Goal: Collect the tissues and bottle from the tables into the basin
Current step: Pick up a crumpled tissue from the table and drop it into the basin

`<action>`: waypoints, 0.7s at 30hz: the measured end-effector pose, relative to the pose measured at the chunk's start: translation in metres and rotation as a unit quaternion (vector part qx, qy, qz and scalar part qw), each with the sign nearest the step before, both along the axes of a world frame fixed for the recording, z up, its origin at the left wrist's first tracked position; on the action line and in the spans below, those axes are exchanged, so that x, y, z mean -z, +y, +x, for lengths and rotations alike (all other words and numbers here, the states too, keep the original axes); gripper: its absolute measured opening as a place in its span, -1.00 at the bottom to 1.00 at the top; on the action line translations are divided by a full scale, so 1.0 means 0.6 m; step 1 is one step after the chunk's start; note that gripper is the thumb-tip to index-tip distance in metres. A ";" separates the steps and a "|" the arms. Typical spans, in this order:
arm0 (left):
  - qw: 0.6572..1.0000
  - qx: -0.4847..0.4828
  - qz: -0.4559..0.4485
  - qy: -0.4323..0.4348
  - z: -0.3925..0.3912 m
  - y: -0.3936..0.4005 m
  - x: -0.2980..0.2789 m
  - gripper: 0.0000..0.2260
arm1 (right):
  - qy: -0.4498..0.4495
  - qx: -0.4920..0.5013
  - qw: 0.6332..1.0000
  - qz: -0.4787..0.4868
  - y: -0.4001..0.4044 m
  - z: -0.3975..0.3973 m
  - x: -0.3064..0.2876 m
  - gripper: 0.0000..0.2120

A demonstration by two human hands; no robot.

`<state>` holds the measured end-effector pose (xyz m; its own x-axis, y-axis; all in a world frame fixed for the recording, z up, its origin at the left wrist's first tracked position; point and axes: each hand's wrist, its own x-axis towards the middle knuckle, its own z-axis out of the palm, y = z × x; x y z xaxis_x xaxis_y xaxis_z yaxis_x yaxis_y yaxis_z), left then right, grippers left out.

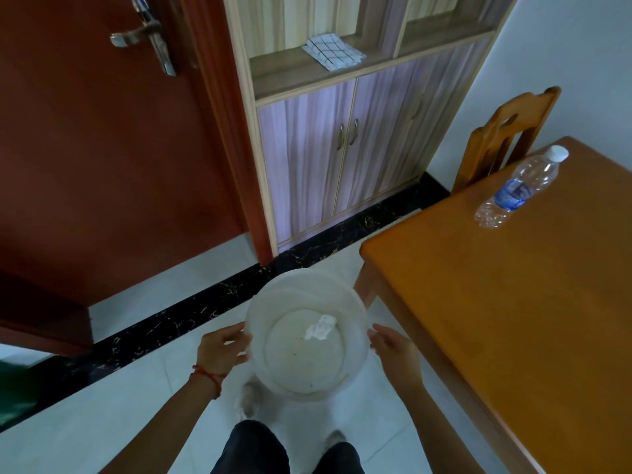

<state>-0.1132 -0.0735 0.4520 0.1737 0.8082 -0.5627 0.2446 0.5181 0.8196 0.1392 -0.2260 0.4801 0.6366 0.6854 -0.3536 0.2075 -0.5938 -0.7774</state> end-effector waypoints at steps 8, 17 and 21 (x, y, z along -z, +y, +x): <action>0.999 0.048 -0.014 0.000 -0.053 0.143 0.003 -0.68 | 0.036 0.059 0.998 -0.007 0.118 -0.070 0.010 -0.74; 0.995 0.102 -0.018 0.005 -0.061 0.321 -0.002 -0.67 | 0.070 0.136 0.988 -0.011 0.236 -0.121 0.028 -0.79; 0.993 0.119 -0.025 0.004 -0.029 0.373 0.004 -0.68 | 0.070 0.165 0.984 -0.003 0.271 -0.104 0.025 -0.79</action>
